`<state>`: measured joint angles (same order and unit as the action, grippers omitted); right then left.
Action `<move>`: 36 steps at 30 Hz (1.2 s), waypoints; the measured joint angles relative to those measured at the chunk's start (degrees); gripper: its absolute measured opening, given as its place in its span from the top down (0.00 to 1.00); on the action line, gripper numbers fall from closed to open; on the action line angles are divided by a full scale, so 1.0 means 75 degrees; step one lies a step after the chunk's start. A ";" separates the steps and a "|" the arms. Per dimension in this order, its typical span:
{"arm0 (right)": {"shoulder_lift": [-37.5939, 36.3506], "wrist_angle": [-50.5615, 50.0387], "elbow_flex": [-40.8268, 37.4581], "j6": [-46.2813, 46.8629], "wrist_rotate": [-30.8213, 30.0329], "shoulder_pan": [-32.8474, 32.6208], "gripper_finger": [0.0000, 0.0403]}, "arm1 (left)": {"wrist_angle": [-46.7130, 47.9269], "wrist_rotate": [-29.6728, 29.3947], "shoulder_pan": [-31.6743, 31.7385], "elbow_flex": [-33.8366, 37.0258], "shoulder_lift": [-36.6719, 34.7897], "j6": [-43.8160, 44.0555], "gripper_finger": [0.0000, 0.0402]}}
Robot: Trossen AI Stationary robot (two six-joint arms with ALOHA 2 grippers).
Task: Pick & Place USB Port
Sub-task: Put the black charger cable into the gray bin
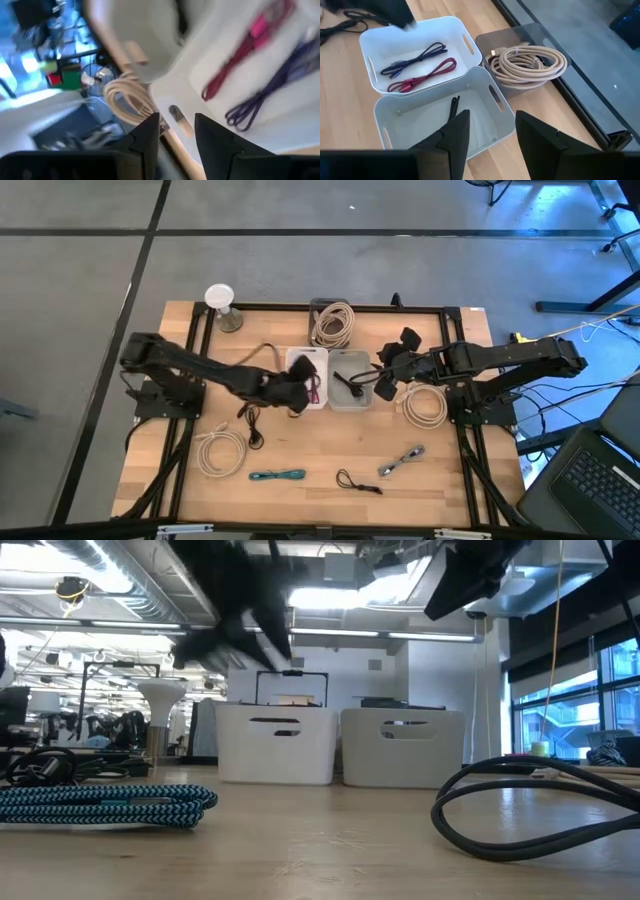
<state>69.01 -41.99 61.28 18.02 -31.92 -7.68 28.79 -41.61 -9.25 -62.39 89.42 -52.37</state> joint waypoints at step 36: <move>0.0001 0.0022 0.0000 0.0344 0.0036 -0.0007 0.60 | 0.4317 0.2833 -0.1266 0.2789 -0.3659 1.4348 0.74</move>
<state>69.02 -41.82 61.28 20.60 -31.65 -7.74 61.17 -20.36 -18.74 -41.47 61.97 55.24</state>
